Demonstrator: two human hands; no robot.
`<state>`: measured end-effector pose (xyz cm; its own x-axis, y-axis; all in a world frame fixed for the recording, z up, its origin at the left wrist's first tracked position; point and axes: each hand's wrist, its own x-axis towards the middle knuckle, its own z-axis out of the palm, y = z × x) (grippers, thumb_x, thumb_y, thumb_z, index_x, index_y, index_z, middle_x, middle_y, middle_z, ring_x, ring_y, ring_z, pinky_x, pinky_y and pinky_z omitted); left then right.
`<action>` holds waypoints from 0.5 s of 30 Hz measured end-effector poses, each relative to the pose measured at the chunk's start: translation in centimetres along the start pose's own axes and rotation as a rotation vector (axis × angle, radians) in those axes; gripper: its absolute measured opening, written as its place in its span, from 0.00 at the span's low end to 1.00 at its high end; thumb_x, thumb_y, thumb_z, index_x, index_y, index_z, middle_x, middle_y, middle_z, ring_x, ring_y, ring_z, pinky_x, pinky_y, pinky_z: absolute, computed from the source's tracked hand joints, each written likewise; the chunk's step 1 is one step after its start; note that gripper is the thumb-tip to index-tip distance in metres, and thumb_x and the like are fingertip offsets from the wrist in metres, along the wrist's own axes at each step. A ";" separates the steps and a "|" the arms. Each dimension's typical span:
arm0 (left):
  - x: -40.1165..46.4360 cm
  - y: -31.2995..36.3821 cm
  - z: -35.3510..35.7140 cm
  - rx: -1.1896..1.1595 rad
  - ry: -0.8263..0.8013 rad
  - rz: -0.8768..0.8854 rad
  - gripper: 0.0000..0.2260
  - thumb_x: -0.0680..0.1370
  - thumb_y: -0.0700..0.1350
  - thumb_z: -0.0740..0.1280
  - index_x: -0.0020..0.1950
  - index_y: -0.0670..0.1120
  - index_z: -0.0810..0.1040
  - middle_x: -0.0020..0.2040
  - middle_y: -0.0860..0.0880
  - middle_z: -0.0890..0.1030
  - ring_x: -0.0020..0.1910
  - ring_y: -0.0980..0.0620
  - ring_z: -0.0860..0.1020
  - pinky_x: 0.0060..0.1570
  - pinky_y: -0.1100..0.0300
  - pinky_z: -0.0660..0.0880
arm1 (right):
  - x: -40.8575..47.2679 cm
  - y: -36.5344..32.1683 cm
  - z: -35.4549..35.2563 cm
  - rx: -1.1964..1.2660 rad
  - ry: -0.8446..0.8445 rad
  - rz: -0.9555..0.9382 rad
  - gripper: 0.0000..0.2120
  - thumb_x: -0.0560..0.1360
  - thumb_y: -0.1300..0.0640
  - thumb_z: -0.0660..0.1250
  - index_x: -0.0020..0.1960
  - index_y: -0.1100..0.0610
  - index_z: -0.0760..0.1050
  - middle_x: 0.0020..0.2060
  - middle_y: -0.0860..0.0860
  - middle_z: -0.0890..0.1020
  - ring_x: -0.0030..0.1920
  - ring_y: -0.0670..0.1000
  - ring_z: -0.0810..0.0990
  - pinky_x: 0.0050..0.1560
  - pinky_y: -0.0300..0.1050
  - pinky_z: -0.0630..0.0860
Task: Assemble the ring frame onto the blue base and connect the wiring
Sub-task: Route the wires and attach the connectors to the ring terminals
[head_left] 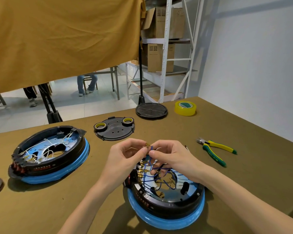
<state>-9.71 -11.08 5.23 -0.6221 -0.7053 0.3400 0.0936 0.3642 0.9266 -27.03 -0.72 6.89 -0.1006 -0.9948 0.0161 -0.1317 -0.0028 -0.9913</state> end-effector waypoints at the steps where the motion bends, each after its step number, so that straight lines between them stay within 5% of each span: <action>1: 0.0 0.0 0.0 0.000 -0.002 0.000 0.06 0.78 0.41 0.73 0.54 0.48 0.85 0.47 0.51 0.87 0.48 0.53 0.86 0.48 0.64 0.80 | 0.0 0.0 0.0 0.008 -0.005 0.000 0.06 0.83 0.57 0.67 0.56 0.58 0.82 0.43 0.56 0.85 0.42 0.59 0.87 0.34 0.44 0.82; 10: 0.0 0.1 0.2 -0.028 -0.016 0.028 0.06 0.79 0.39 0.72 0.54 0.47 0.85 0.47 0.49 0.87 0.47 0.52 0.86 0.48 0.63 0.81 | -0.2 -0.1 -0.2 0.092 -0.044 0.084 0.08 0.83 0.54 0.65 0.56 0.56 0.80 0.44 0.56 0.85 0.48 0.60 0.87 0.42 0.47 0.84; 15: -0.1 0.2 0.2 -0.028 -0.036 0.110 0.07 0.78 0.36 0.72 0.52 0.45 0.86 0.46 0.48 0.87 0.46 0.51 0.86 0.46 0.64 0.80 | -0.4 -0.8 -1.0 0.233 -0.251 0.260 0.21 0.83 0.51 0.65 0.69 0.65 0.72 0.55 0.63 0.81 0.51 0.57 0.80 0.46 0.44 0.73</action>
<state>-9.75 -10.85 5.33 -0.6344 -0.6396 0.4342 0.1844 0.4203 0.8884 -27.91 -0.17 7.78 0.1459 -0.9592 -0.2423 0.0954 0.2574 -0.9616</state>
